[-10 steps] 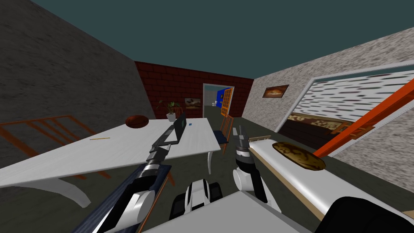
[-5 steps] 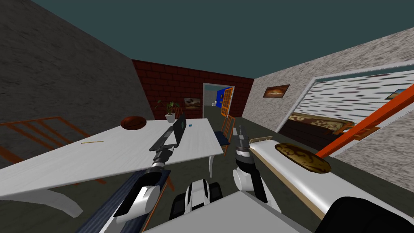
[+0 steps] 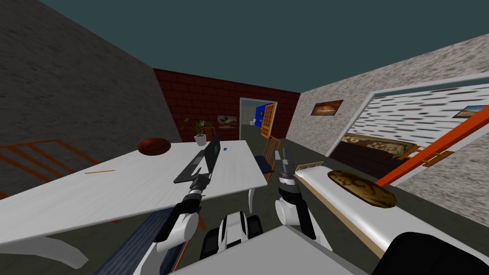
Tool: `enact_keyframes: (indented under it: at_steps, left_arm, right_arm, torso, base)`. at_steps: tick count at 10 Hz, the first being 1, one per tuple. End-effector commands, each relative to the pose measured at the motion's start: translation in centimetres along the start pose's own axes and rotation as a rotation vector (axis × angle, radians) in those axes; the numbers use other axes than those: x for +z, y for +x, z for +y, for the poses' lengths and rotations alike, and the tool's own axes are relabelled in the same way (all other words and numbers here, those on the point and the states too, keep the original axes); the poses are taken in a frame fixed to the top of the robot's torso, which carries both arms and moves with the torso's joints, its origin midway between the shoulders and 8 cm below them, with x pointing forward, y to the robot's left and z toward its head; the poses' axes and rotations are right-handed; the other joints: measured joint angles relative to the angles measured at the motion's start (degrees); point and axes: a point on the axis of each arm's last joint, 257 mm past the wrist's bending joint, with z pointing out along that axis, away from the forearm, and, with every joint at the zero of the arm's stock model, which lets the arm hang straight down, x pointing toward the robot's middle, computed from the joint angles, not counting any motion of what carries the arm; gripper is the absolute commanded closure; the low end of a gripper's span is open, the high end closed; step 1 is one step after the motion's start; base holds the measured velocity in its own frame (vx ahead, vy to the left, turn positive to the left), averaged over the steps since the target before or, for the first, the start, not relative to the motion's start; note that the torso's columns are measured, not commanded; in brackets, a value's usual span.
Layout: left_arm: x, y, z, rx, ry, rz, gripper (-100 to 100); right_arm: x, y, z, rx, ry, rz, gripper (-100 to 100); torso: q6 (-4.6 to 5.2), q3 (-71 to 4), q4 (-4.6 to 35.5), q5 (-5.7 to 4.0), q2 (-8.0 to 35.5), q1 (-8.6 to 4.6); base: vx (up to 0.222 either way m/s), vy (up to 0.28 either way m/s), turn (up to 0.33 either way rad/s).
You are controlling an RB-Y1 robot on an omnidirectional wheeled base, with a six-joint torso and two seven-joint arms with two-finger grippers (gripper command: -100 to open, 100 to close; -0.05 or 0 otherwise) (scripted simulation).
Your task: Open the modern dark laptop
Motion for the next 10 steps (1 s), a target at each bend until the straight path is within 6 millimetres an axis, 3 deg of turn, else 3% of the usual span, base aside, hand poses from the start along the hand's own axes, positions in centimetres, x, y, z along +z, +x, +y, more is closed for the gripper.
enact_keyframes:
  at_steps: [1,3,4,5,8,9,10]
  left_arm:
    - [0.3,1.1,1.5,-0.088,-0.008,-0.016,-100]
    - [0.4,1.2,1.4,-0.091,-0.007,-0.017,-100]
    - [1.2,-1.6,0.3,-0.075,0.005,-0.047,-100]
    - [1.1,-2.2,0.0,-0.073,0.011,-0.058,-100]
    - [2.5,-7.7,-3.0,-0.049,0.047,-0.121,-100]
    - [2.2,-9.7,-3.1,-0.042,0.046,-0.157,-100]
    - [3.0,-11.3,-4.8,-0.034,0.066,-0.169,-100]
  right_arm:
    - [0.0,0.0,0.0,0.0,0.0,0.0,0]
    - [0.0,0.0,0.0,0.0,0.0,0.0,0]
    - [0.0,0.0,0.0,0.0,0.0,0.0,0]
    - [0.0,0.0,0.0,0.0,0.0,0.0,0]
    - [0.0,0.0,0.0,0.0,0.0,0.0,0]
    - [0.0,0.0,0.0,0.0,0.0,0.0,0]
    - [0.0,0.0,0.0,0.0,0.0,0.0,0]
  torso:
    - [0.09,-0.02,-0.02,0.03,-0.06,0.0]
    - [0.04,-0.07,-0.03,0.01,-0.12,0.01]
    - [0.0,-0.06,-0.03,0.02,-0.1,0.06]
    - [-0.01,0.05,0.02,0.01,0.1,0.02]
    - [-0.03,0.0,0.0,0.03,-0.04,0.12]
    - [0.02,-0.1,-0.04,0.03,-0.16,0.09]
    - [-0.03,-0.13,-0.06,0.02,-0.22,0.09]
  base:
    - [0.016,0.008,-0.003]
    - [0.005,0.001,-0.009]
    - [-0.065,-0.03,-0.577]
    - [-0.108,-0.03,-0.006]
    - [-0.13,-0.02,-0.334]
    - [-0.101,-0.028,-0.251]
    - [-0.123,-0.022,-0.403]
